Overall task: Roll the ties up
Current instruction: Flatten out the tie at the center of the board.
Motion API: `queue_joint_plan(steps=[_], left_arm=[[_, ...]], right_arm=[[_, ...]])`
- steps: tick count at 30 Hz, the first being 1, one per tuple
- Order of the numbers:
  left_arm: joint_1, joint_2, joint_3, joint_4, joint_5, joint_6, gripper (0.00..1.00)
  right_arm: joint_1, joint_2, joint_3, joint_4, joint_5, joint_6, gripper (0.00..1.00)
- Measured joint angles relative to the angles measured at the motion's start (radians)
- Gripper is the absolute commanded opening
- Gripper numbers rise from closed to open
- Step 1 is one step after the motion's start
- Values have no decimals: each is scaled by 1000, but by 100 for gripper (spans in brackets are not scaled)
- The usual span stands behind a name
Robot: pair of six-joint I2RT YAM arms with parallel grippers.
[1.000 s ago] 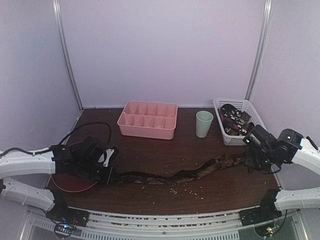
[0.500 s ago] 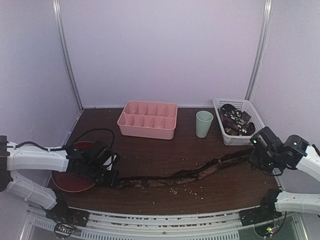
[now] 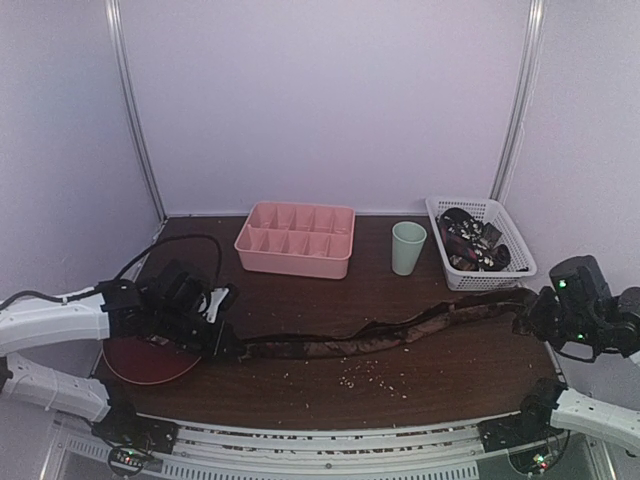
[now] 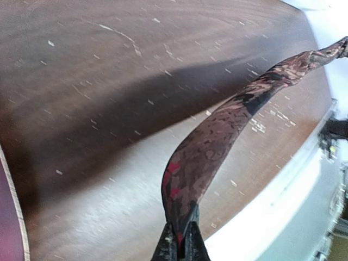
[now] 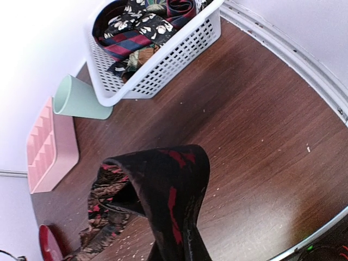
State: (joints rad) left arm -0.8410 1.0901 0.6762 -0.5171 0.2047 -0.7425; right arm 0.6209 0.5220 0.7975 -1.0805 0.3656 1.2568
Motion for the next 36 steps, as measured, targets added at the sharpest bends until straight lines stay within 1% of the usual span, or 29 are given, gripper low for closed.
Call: queue_joint_plan(steps=[4,6,10,13,14,15,17,18,19,20,23,25,28,33,35,36], left_arm=[[1,-51,-34,-2,111,-13,0],[1,-68,-42,-14,164,-11,0],[1,-51,-36,-63,177,11,0],[2,21,-21,-92,137,26,0],[2,47,-18,-92,121,28,1],[3,73,-16,-92,105,30,5],[3,127,-13,-86,82,34,17],[4,154,-11,-85,69,40,21],[4,180,-8,-86,55,42,25],[5,201,-4,-90,33,43,28],[5,241,29,-117,-55,42,30],[13,251,60,-127,-117,42,31],[32,272,95,-124,-173,45,36],[39,324,114,-116,-242,46,37],[39,321,114,-116,-262,46,36],[39,316,115,-113,-266,47,35]], right_arm=[[0,-44,80,-63,-51,42,0],[-1,-51,86,-84,-79,65,0],[-2,-61,42,-100,-113,87,0],[-2,-28,-6,-89,-88,64,0],[-2,7,-18,-85,-57,48,2],[-2,46,-24,-82,-29,37,6],[-2,147,-33,-67,22,18,17],[-3,203,-38,-57,42,4,21],[-3,251,-40,-46,62,-5,24],[-5,301,-41,-31,85,-22,25],[-25,420,-40,0,160,-51,28],[-64,480,-34,5,212,-66,31],[-129,550,-18,27,270,-86,33],[-190,615,-13,74,318,-125,34],[-195,620,-13,91,311,-150,34],[-194,618,-13,100,298,-162,32]])
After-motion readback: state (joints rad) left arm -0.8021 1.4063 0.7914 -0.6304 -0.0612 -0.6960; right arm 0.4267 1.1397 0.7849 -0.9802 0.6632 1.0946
